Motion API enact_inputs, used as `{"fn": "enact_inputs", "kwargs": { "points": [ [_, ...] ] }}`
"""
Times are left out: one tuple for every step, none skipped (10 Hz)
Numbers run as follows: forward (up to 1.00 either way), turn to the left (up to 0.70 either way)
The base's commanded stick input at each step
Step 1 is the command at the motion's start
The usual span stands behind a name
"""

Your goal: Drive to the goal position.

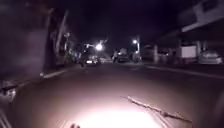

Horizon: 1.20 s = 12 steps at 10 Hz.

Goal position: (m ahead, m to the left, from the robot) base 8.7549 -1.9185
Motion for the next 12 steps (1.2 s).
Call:
{"fn": "enact_inputs", "kwargs": {
  "points": [
    [1.0, 0.0],
    [1.0, 0.0],
    [1.0, 0.0],
    [1.0, 0.0],
    [1.0, 0.0],
    [1.0, 0.0],
    [1.0, 0.0],
    [1.0, 0.0],
    [1.0, 0.0],
    [1.0, 0.0],
    [1.0, 0.0],
    [1.0, 0.0]
  ]
}}
